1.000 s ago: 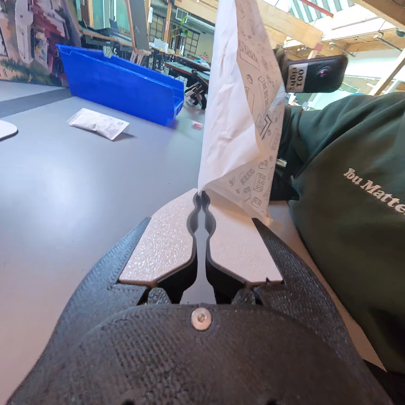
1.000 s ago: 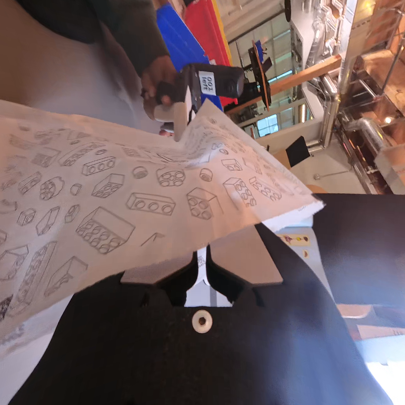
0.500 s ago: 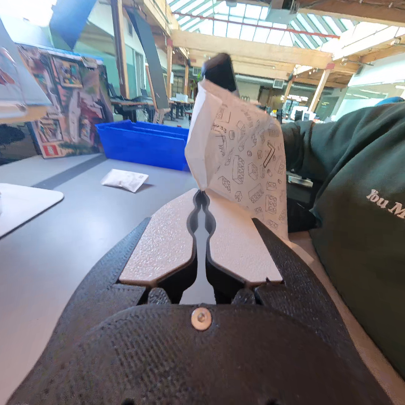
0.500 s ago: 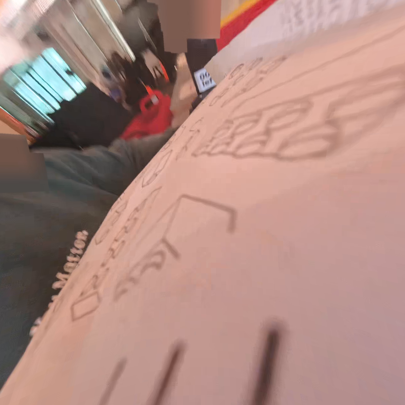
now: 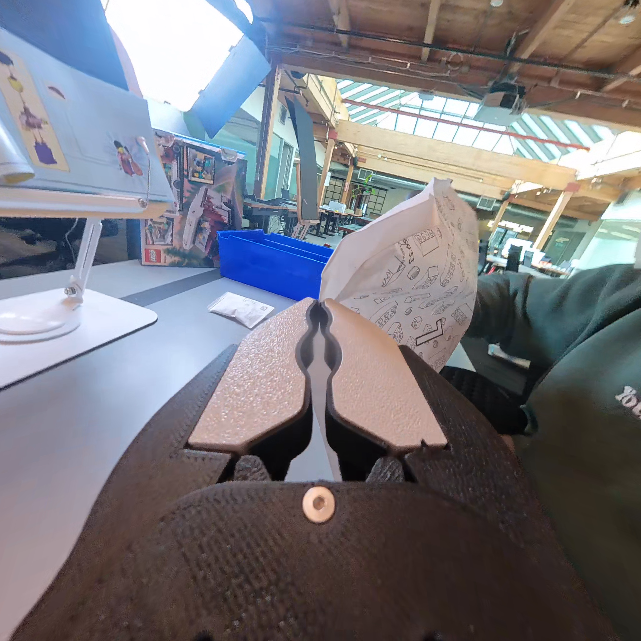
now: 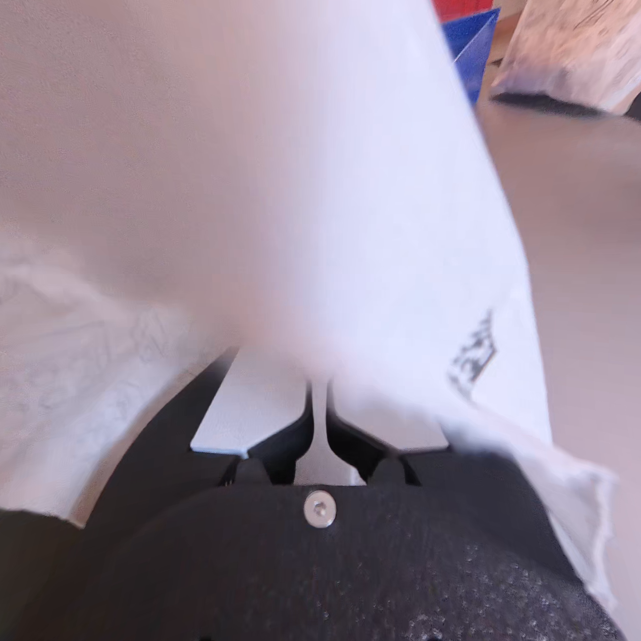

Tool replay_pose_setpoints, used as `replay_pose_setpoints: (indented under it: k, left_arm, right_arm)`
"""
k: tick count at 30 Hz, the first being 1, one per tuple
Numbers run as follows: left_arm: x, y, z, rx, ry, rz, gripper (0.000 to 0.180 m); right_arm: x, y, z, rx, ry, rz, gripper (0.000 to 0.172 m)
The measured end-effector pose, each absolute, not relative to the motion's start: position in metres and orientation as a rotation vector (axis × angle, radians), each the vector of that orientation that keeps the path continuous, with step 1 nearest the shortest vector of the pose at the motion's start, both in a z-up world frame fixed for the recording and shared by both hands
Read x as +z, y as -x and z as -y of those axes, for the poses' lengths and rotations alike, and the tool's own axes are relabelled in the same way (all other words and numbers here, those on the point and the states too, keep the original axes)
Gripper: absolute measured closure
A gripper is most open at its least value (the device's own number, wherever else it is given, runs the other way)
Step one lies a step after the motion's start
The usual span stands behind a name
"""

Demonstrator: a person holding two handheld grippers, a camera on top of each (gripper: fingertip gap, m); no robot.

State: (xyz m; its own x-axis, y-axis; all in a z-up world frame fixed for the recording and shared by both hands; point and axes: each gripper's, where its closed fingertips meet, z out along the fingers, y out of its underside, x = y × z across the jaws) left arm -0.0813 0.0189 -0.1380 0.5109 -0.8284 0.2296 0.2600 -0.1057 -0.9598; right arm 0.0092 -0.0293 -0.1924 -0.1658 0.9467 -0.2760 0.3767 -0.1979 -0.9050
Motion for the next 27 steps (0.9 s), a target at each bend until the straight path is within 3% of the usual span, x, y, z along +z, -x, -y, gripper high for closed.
replay_pose_setpoints:
  k: [1,6,14,27]
  left_arm:
    - [-0.140,0.084,-0.022,-1.018,1.398,-0.506,0.180]
    - [-0.151,0.093,-0.033,-1.093,1.421,-0.393,0.180]
    - [-0.144,0.098,-0.033,-1.105,1.355,-0.337,0.180]
    - [-0.151,0.108,-0.042,-1.090,1.384,-0.235,0.180]
  right_arm:
    - [-0.193,-0.008,0.024,1.313,1.531,1.521,0.172]
    - [-0.212,-0.010,0.011,1.138,1.490,1.577,0.172]
    - [-0.211,-0.015,0.035,1.532,1.624,1.552,0.172]
    - [-0.242,-0.025,0.045,1.297,1.608,1.788,0.172]
